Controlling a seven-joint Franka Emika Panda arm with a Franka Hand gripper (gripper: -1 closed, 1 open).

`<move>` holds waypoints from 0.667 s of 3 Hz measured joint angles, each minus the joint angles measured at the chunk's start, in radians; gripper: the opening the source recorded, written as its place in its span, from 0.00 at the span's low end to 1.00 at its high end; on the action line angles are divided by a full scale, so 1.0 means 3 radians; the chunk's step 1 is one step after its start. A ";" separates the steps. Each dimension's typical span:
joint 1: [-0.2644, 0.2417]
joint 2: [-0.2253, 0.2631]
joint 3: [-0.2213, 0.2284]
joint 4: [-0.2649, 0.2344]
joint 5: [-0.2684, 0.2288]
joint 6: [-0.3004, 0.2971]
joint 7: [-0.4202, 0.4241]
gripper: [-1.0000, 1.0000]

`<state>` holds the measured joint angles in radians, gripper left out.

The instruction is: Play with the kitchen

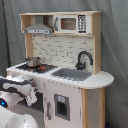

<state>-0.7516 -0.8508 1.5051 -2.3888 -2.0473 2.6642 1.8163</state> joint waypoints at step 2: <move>0.0000 -0.0016 -0.0001 0.0022 -0.0027 0.0006 -0.0355 0.00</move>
<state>-0.7517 -0.8555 1.5048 -2.3822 -2.0556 2.6661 1.7099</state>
